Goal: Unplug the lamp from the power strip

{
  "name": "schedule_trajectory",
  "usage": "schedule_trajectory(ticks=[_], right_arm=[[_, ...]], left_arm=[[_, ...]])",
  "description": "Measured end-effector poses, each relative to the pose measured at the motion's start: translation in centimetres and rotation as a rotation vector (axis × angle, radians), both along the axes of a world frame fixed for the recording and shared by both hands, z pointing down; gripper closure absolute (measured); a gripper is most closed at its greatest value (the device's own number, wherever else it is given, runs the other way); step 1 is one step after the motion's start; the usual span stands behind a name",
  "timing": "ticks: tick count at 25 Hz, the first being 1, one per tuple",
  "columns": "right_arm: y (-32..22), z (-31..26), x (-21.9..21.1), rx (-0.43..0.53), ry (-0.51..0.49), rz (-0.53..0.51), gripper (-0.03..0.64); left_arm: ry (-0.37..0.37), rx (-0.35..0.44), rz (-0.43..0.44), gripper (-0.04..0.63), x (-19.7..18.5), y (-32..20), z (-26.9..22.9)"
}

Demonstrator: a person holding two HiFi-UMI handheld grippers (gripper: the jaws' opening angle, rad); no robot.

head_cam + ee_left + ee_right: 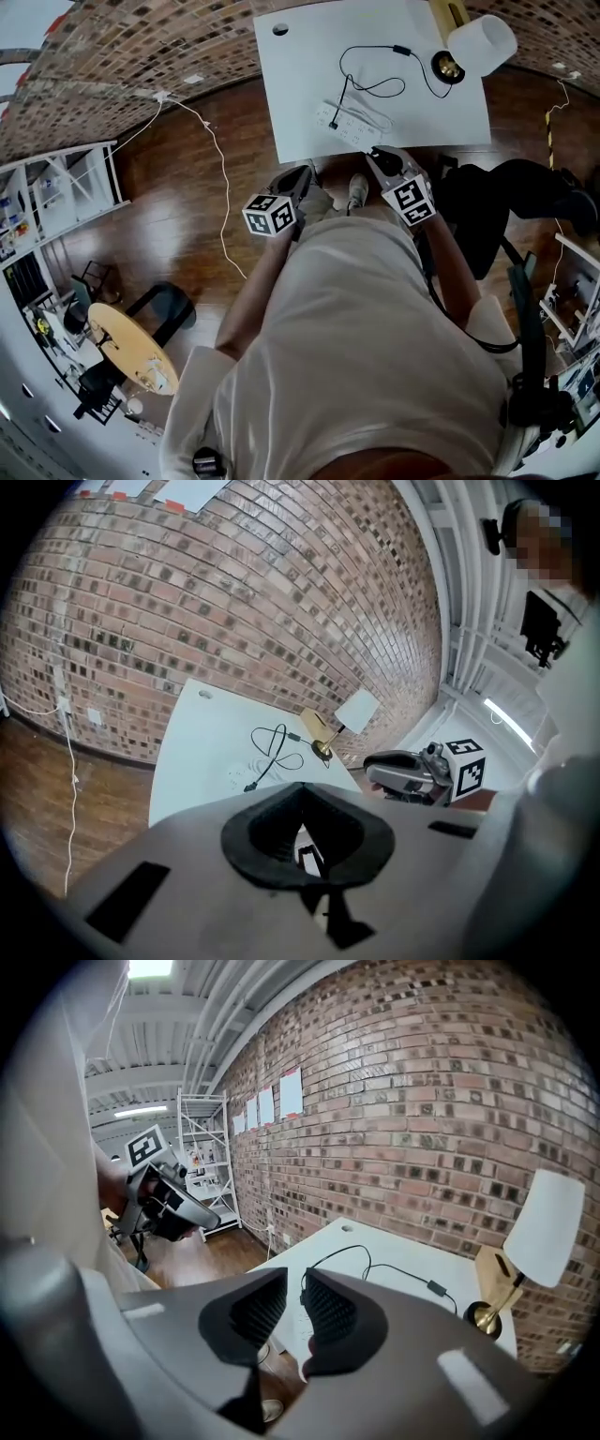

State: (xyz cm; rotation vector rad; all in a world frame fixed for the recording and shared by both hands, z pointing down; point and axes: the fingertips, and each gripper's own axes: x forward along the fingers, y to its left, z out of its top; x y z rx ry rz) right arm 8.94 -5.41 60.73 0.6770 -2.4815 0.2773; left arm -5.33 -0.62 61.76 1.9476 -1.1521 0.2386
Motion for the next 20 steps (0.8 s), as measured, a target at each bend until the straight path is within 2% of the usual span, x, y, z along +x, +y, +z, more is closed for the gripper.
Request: schedule_trajectory(ticks=[3,8,10,16,20], right_arm=[[-1.0,0.1,-1.1,-0.001,0.034,0.026,0.557],[-2.7,1.0,-2.9,0.004,0.181,0.048,0.549],[-3.6,1.1,-3.7,0.002,0.209,0.056,0.548],[-4.5,2.4,-6.1,-0.027,0.31,0.055,0.546],[-4.9,3.9,-6.8,-0.083,0.354,0.104,0.546]], left_arm=[[-0.003,0.019,0.056,0.592,-0.9,-1.9,-0.5],[0.007,0.038,0.132,0.592,-3.6,-5.8,-1.0],[0.02,0.049,0.154,0.592,-4.4,-7.4,-1.2],[0.065,0.052,0.226,0.592,-6.5,-10.0,-0.6],[0.095,0.036,0.282,0.592,-7.6,-10.8,0.5]])
